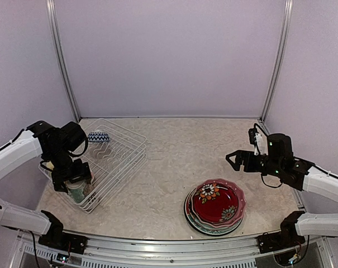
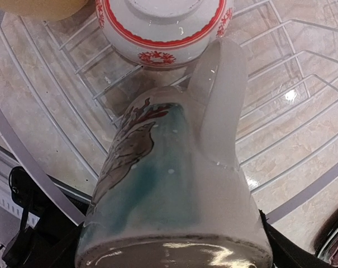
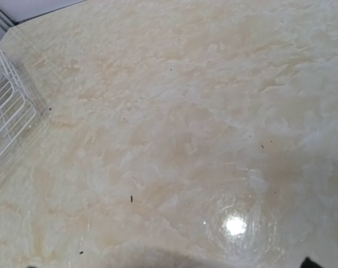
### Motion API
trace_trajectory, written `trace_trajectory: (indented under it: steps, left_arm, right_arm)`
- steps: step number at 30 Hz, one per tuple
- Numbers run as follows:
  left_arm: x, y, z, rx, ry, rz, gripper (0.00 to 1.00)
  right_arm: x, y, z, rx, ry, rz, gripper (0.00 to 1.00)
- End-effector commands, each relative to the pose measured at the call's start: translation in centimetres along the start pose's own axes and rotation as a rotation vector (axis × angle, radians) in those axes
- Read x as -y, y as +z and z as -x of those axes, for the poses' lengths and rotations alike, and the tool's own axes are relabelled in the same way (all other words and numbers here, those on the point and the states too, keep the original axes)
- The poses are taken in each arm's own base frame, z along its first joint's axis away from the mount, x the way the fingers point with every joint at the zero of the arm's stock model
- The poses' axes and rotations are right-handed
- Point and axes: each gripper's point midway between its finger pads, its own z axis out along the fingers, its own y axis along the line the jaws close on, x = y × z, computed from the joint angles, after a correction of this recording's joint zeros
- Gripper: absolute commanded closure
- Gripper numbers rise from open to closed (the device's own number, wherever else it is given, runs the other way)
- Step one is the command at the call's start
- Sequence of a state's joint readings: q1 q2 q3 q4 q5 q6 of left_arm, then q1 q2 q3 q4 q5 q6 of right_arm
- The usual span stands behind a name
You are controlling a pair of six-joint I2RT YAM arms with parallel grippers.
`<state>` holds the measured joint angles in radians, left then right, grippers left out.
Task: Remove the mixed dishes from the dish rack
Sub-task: Grab the cup from the dish rack.
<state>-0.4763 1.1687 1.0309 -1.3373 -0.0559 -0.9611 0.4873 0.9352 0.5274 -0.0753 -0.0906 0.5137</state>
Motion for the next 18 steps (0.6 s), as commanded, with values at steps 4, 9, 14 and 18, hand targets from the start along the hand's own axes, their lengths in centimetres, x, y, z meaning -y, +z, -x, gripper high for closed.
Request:
trace_trajectory:
  steps: [4,9,14,18]
  left_arm:
    - [-1.1,0.8,-0.8,-0.055,-0.003,0.068,0.14]
    - [-1.1,0.8,-0.8,-0.057,-0.006,0.068,0.25]
    - [-1.2,0.1,-0.8,-0.048,-0.007,0.067,0.43]
    - [-1.5,-1.0,-0.4,-0.025,-0.005,0.071,0.51]
  right_arm:
    - [0.2,0.0,0.4,0.021,0.005,-0.002,0.0]
    - [0.2,0.0,0.4,0.021,0.002,-0.002,0.0]
    - [0.3,-0.1,0.3,0.021,0.001,-0.004,0.0]
    - [0.3,-0.3,0.5,0.03,-0.001,-0.006,0.0]
